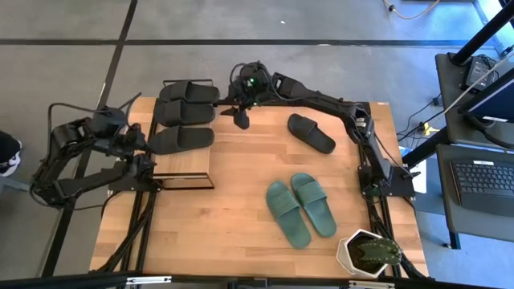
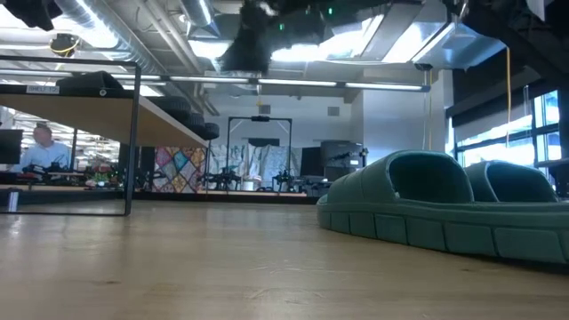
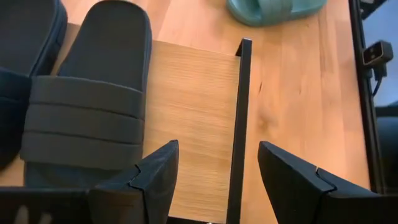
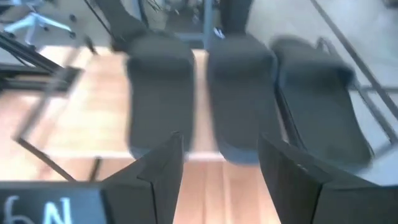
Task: Pick and place slides into the shelf
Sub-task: Put the black slipper on the shelf
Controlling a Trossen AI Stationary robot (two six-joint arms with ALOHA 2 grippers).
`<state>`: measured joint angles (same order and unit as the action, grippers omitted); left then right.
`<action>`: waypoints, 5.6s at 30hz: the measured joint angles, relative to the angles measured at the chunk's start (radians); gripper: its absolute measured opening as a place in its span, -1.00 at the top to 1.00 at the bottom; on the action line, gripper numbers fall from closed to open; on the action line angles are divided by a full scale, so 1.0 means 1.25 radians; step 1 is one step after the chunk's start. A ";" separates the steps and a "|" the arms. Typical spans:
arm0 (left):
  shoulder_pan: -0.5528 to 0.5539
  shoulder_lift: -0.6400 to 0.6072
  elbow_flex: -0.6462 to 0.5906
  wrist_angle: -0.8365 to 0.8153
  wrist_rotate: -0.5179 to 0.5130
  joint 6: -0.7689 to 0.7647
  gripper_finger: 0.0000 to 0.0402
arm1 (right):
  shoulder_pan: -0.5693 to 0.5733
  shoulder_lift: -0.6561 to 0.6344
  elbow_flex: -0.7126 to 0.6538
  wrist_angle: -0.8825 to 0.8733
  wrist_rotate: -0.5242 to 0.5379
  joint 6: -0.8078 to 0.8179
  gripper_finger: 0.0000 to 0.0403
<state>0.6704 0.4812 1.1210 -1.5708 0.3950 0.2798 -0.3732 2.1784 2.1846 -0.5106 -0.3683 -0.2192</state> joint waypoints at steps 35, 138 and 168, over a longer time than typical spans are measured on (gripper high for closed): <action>0.000 -0.001 0.000 0.118 -0.002 -0.282 -0.06 | -0.009 -0.627 -1.096 0.857 0.079 0.046 -0.01; -0.531 0.407 -0.086 0.027 -0.696 -0.601 1.00 | -0.068 -0.626 -1.119 0.894 0.093 0.049 -0.01; -0.531 0.169 0.127 0.109 -0.716 -0.549 1.00 | -0.068 -0.626 -1.119 0.894 0.090 0.090 -0.01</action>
<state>0.0063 0.6924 1.2794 -1.4343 -0.4995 -0.4062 -0.4576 1.3960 0.7864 0.6075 -0.2558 -0.1065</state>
